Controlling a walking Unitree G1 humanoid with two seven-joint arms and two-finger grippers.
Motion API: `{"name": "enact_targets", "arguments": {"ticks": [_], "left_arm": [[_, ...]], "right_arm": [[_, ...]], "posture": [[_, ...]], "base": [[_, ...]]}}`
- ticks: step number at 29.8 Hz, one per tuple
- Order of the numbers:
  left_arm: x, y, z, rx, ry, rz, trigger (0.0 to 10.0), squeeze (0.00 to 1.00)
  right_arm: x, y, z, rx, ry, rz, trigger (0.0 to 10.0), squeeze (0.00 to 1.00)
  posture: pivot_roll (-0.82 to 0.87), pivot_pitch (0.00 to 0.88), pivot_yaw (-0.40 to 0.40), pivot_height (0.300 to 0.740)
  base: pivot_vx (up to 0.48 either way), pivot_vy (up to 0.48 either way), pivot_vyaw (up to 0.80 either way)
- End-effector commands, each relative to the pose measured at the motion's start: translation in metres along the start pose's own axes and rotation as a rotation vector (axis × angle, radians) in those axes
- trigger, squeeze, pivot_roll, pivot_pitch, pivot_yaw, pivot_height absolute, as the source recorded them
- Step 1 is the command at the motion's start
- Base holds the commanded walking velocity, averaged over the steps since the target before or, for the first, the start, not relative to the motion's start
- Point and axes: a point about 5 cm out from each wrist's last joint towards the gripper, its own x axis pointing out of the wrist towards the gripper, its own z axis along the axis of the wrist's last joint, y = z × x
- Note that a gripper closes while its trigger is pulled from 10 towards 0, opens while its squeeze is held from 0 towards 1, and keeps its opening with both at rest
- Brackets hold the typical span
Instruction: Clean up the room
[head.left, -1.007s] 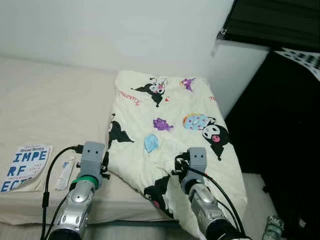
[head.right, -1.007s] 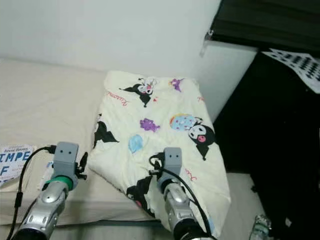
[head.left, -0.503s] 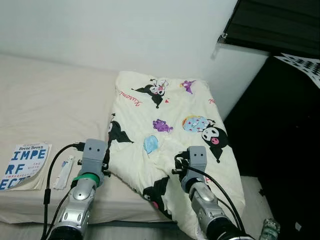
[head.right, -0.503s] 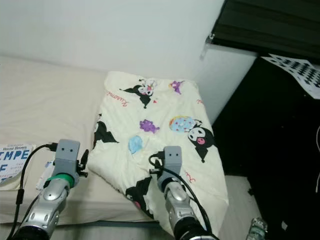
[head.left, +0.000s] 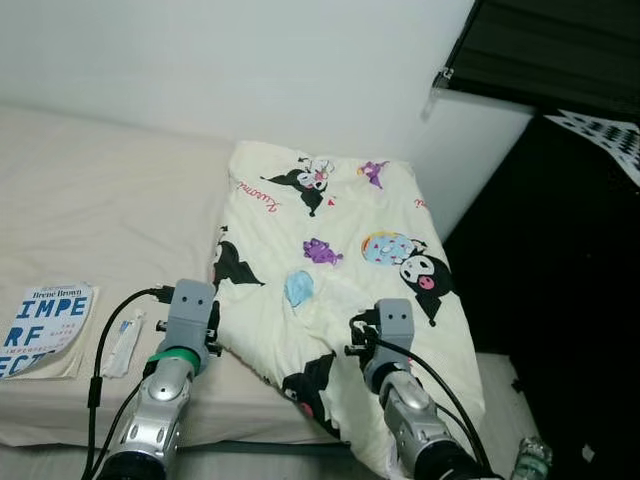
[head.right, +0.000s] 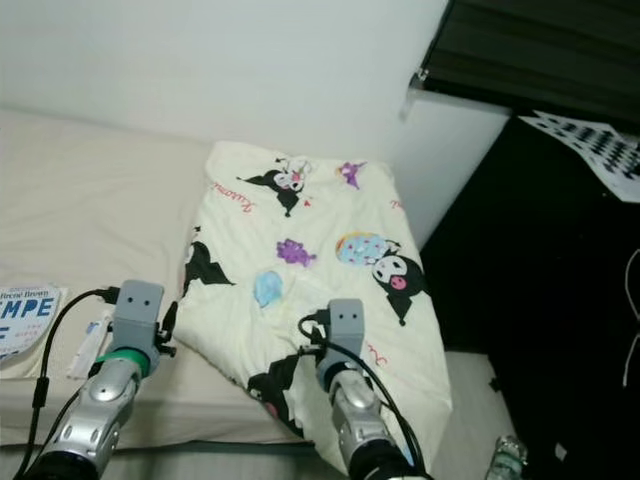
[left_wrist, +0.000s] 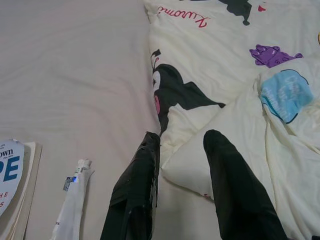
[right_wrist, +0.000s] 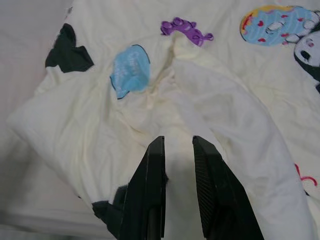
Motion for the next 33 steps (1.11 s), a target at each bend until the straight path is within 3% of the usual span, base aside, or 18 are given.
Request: {"name": "enact_targets", "arguments": {"ticks": [1, 5, 13, 21, 28, 33], "left_arm": [[0.0, -0.001, -0.004, 0.003, 0.03, -0.002, 10.0, 0.0], [-0.001, -0.003, -0.005, -0.002, 0.035, -0.002, 10.0, 0.0], [-0.002, -0.012, -0.008, 0.008, 0.052, -0.037, 10.0, 0.0], [0.004, -0.008, -0.003, 0.008, 0.037, -0.037, 10.0, 0.0], [-0.002, -0.015, 0.006, -0.002, -0.026, -0.07, 10.0, 0.0], [-0.001, -0.021, 0.003, -0.007, -0.017, -0.07, 10.0, 0.0]], "right_arm": [[0.001, -0.002, 0.0, -0.003, 0.022, -0.008, 10.0, 0.0], [0.002, -0.003, 0.0, -0.03, 0.035, -0.02, 10.0, 0.0], [-0.003, -0.019, -0.005, 0.007, 0.038, -0.1, 10.0, 0.0], [-0.002, -0.021, 0.002, 0.012, 0.002, -0.096, 10.0, 0.0], [-0.005, -0.022, -0.002, 0.061, -0.01, -0.119, 10.0, 0.0], [-0.006, -0.025, -0.001, 0.049, -0.02, -0.124, 10.0, 0.0]], "posture": [[0.15, 0.0, -0.138, 0.74], [0.15, 0.0, -0.122, 0.74], [0.1, 0.0, -0.078, 0.74], [0.06, 0.01, -0.059, 0.74], [0.06, 0.011, -0.024, 0.74], [0.04, 0.004, -0.025, 0.74]], "base": [[0.0, 0.0, 0.0], [0.0, 0.0, 0.0], [0.0, 0.0, 0.0], [0.0, 0.0, 0.0], [0.0, 0.0, 0.0], [0.0, 0.0, 0.0]]}}
